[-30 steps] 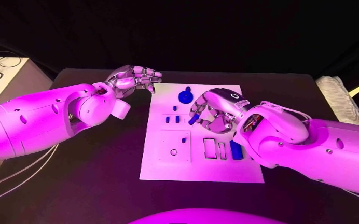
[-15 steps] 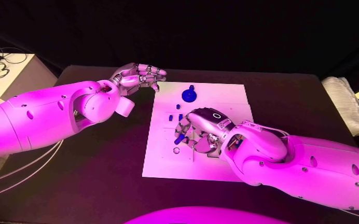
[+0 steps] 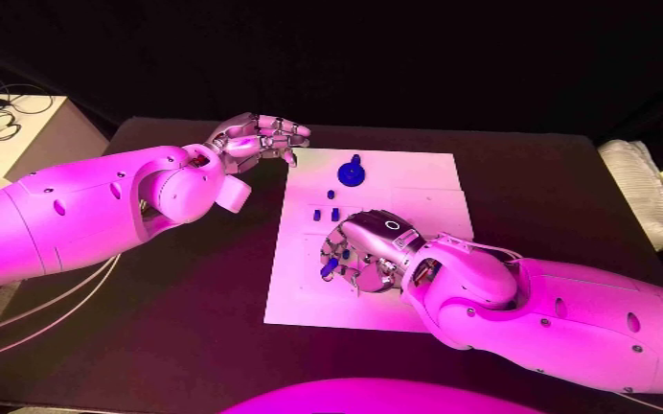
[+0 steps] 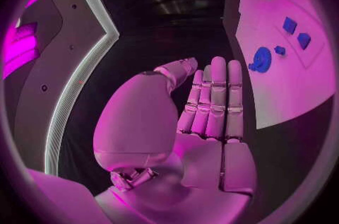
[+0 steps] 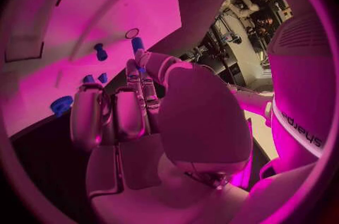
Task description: Assemble the parts on the task board
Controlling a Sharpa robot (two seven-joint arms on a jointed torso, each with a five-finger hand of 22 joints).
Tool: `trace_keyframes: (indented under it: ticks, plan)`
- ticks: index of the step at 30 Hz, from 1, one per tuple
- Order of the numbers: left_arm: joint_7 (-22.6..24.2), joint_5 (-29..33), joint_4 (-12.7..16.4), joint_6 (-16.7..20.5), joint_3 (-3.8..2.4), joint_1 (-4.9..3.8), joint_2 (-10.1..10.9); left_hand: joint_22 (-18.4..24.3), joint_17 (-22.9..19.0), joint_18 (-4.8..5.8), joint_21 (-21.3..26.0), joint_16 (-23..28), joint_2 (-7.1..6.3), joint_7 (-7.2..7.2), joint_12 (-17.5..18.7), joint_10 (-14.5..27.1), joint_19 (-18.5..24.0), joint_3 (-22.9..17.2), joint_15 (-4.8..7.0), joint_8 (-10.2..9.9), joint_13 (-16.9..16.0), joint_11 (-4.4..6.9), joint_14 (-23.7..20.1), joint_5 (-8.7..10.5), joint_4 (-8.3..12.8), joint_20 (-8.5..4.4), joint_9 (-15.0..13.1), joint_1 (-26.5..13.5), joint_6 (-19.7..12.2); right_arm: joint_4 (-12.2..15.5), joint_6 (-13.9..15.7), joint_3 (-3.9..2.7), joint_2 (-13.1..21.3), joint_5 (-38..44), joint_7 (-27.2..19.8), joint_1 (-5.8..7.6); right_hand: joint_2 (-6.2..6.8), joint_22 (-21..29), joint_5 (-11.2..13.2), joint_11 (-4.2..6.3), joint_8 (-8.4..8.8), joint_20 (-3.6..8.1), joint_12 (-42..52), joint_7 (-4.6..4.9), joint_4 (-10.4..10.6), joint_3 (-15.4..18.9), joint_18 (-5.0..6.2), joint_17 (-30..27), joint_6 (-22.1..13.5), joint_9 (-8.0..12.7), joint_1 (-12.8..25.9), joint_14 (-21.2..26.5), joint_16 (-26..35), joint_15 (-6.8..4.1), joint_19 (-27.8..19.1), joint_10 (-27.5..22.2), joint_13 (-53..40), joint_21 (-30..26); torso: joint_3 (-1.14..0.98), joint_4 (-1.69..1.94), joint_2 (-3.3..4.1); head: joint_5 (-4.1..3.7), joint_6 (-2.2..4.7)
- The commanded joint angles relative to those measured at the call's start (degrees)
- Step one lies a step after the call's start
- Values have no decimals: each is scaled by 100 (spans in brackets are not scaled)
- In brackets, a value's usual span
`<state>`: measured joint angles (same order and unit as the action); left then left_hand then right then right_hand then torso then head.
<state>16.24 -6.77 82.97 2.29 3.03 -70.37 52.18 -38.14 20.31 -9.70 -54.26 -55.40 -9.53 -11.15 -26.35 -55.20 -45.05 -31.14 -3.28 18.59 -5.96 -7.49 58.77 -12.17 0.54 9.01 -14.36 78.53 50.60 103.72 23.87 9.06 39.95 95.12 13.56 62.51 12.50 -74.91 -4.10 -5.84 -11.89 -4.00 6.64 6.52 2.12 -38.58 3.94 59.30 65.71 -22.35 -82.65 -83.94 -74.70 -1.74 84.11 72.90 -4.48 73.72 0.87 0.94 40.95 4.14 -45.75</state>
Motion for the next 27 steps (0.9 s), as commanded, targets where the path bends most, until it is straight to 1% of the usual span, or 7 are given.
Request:
trace_keyframes:
  ticks: [1, 18, 27]
  plan:
    - [40, 19, 15, -60, -4, 0, -9, 0, -7, -78, 29, 18, 34, 1, 26, 37, -48, 8, 1, -10, 9, 7, -3, -36, 14, 8, 6, 15, -16, -14, -158, 2, -14, 206, 33, -15, -60, -946, -35, 353, -15, 40, 11, 11, -19, -2, -82, -9, 9, -10, 25, -23, 21, -45, 144, 372, -203, -19, 3, 2, 1, -4, -9]
    - [32, 19, 16, -61, -4, 1, 13, -1, -7, -78, 30, 22, 35, 1, 26, 39, -48, 12, 1, -9, 11, 7, -1, -35, 14, 8, 8, 12, -17, -48, -264, 14, 4, 363, 155, -45, -58, -946, -50, 352, -17, 40, 5, 12, -38, -11, -81, -16, 6, -16, 41, -21, 26, -44, 141, 374, -209, -27, 3, 3, 1, 6, -48]
    - [27, 19, 18, -61, -4, 1, 18, -1, -7, -78, 30, 22, 35, 1, 26, 39, -48, 12, 1, -9, 11, 7, -1, -35, 14, 8, 8, 12, -17, -43, -377, 14, 13, 400, 192, -46, -57, -954, -56, 352, -19, 40, 3, 13, -47, -15, -85, -4, 6, -20, 51, -23, 20, -44, 147, 375, -213, -6, 2, 4, 3, 4, -58]
